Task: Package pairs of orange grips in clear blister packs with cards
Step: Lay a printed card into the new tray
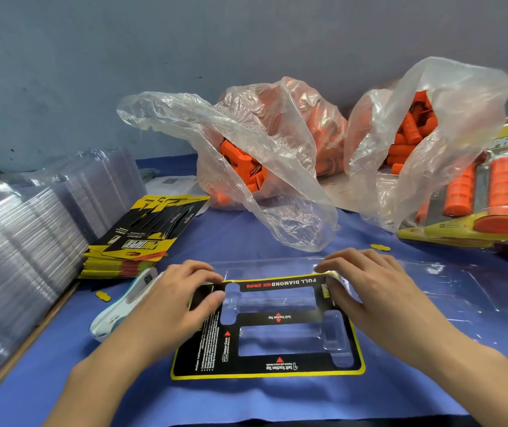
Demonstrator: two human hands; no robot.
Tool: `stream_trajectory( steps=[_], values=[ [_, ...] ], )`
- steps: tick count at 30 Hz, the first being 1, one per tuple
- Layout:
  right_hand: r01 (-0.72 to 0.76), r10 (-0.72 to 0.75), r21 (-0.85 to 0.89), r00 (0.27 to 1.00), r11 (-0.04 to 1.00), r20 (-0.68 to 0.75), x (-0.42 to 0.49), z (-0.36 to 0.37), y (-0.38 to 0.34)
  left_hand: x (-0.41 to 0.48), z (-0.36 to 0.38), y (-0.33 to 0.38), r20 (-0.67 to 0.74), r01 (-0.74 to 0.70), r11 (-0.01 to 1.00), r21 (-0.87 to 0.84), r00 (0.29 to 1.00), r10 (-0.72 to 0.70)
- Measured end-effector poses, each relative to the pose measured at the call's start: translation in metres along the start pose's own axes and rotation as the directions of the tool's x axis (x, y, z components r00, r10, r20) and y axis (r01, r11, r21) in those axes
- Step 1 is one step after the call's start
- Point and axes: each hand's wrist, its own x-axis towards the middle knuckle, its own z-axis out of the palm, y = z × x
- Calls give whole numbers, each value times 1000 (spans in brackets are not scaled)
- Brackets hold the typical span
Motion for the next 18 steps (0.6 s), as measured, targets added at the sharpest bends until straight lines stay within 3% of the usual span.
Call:
stream_trajectory(
  steps=[5,9,18],
  values=[
    [-102,101,2,992,995,76,4,5,7,-3,5,1,114,-7,1000,25,994,4],
    [-89,88,-1,983,996,159,4,9,9,2,9,3,106,17,997,73,994,-25],
    [-74,66,80,993,994,99,-1,14,14,10,18,11,79,43,994,103,996,-51]
  ],
)
